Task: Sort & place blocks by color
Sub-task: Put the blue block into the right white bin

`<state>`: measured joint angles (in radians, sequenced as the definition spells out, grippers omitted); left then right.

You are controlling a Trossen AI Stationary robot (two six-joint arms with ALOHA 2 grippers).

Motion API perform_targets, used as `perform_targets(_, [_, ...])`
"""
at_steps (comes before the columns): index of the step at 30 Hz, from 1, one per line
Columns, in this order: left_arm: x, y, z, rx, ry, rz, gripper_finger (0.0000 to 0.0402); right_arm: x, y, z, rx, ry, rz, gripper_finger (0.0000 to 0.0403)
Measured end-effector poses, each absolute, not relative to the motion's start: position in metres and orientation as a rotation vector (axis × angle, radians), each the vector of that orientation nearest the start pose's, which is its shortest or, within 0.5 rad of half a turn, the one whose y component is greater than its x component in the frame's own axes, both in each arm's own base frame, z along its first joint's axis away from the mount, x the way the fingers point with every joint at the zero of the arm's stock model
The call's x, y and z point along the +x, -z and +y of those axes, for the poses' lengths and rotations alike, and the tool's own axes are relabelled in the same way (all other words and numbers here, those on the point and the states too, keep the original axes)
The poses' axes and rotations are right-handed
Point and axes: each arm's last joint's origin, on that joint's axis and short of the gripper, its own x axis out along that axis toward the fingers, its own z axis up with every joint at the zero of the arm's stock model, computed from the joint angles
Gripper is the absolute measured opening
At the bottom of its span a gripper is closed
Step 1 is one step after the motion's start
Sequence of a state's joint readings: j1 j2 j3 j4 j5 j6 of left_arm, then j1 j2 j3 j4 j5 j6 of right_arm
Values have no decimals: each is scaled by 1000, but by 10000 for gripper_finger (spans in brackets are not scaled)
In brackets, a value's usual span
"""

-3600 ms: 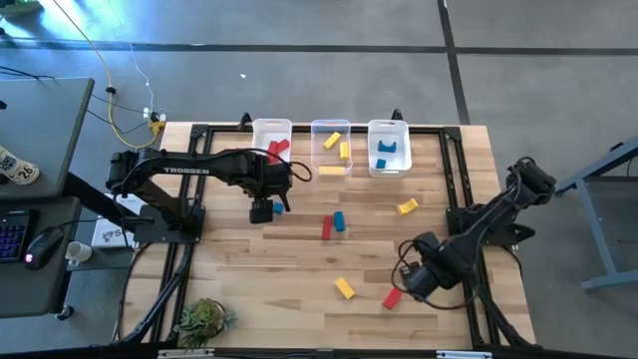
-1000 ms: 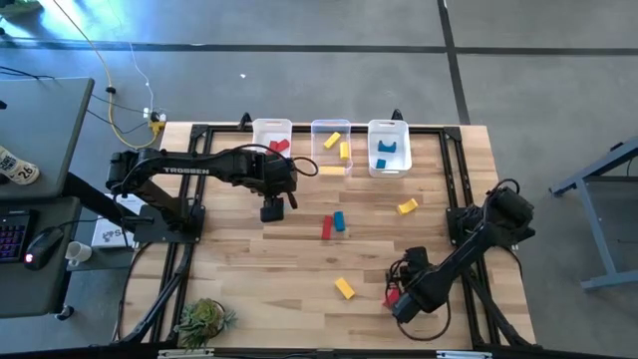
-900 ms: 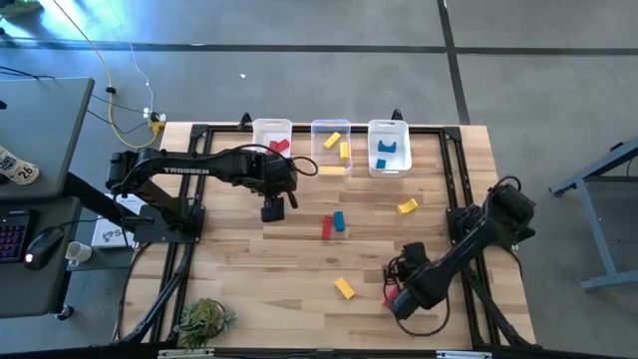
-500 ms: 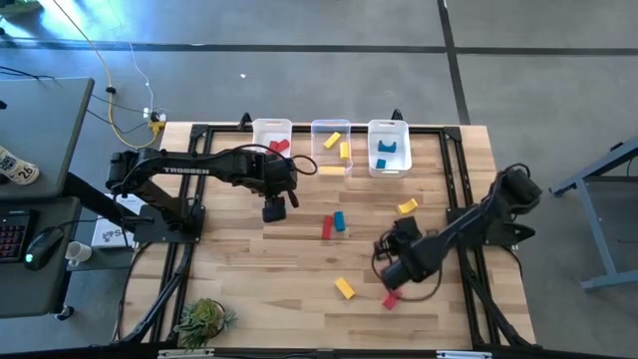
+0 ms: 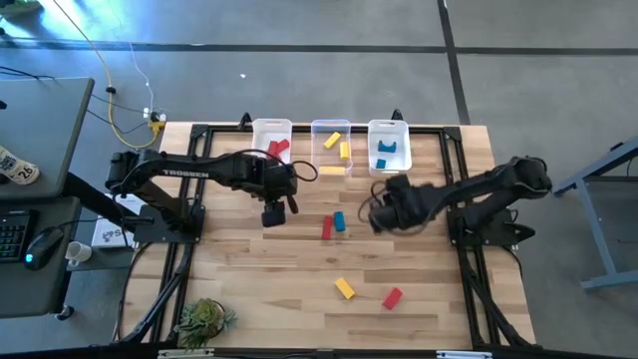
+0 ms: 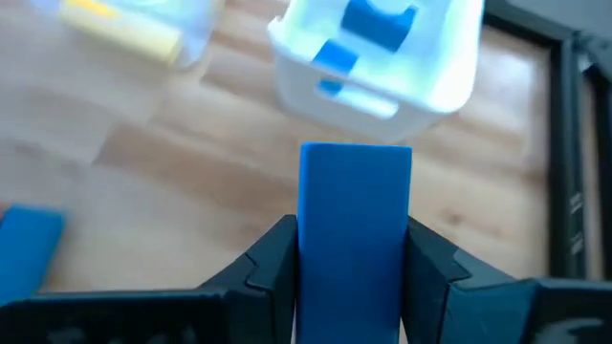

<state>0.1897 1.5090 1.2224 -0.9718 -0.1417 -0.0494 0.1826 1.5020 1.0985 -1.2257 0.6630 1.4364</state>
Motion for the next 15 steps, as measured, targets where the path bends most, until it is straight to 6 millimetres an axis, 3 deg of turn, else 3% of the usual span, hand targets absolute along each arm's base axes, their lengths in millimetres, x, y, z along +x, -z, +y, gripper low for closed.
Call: perform_targets(15, [285,-264,17,-2,-207,1252,213,253,-237,-84,419,1274,965,109])
